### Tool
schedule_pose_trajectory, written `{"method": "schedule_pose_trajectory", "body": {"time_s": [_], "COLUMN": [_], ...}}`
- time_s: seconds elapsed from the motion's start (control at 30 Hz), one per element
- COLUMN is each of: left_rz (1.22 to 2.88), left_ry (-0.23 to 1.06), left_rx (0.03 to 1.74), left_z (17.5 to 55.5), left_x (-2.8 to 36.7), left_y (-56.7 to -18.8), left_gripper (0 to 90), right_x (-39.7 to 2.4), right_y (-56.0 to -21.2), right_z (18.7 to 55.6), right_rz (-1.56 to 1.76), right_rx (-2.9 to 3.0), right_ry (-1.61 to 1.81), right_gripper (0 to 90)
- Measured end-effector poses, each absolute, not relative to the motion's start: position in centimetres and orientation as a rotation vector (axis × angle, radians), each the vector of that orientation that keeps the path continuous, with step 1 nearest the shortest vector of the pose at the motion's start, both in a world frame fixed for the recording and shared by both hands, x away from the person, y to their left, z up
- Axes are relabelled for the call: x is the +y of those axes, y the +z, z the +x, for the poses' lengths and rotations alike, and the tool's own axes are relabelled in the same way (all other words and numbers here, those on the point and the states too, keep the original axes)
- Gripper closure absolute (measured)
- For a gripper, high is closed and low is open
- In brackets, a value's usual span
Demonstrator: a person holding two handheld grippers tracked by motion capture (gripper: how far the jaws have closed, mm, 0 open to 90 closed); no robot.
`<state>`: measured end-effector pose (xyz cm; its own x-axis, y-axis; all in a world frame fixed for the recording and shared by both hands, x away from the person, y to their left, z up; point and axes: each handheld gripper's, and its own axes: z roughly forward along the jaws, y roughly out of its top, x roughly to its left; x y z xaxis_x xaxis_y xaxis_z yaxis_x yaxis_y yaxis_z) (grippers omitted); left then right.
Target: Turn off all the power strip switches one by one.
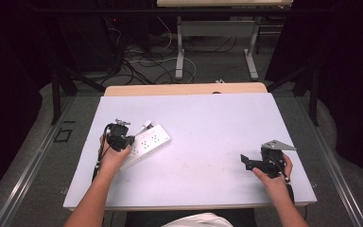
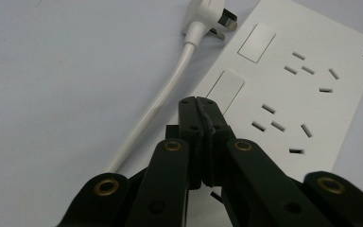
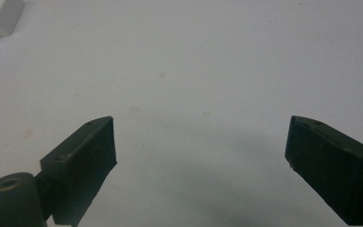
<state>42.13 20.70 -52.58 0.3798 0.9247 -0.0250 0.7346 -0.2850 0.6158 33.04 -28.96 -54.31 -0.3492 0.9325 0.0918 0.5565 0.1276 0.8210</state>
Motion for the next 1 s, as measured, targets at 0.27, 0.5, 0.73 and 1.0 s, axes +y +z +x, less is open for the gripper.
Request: {"method": "schedule_pose_trajectory", "body": {"time_s": [0.27, 0.5, 0.73, 1.0], "left_rz": [2.074, 2.075, 2.077, 2.080], "left_ry": [0.418, 0.419, 0.426, 0.442], "left_rx": [1.443, 1.411, 1.368, 1.356], "left_z": [42.1, 41.8, 41.4, 42.0], "left_x": [20.8, 20.4, 19.5, 18.7], "left_y": [-52.6, -51.7, -50.5, -49.5], "left_gripper": [89.9, 89.9, 89.9, 89.9], "right_x": [-28.9, -28.9, -29.0, -29.0], "right_y": [-54.3, -54.3, -54.3, -54.3], "right_z": [33.0, 33.0, 33.0, 33.0], "right_rz": [1.436, 1.439, 1.435, 1.433], "right_rx": [1.962, 1.962, 1.961, 1.962], "right_ry": [1.116, 1.118, 1.117, 1.115], "right_gripper": [8.9, 8.9, 8.9, 8.9]}}
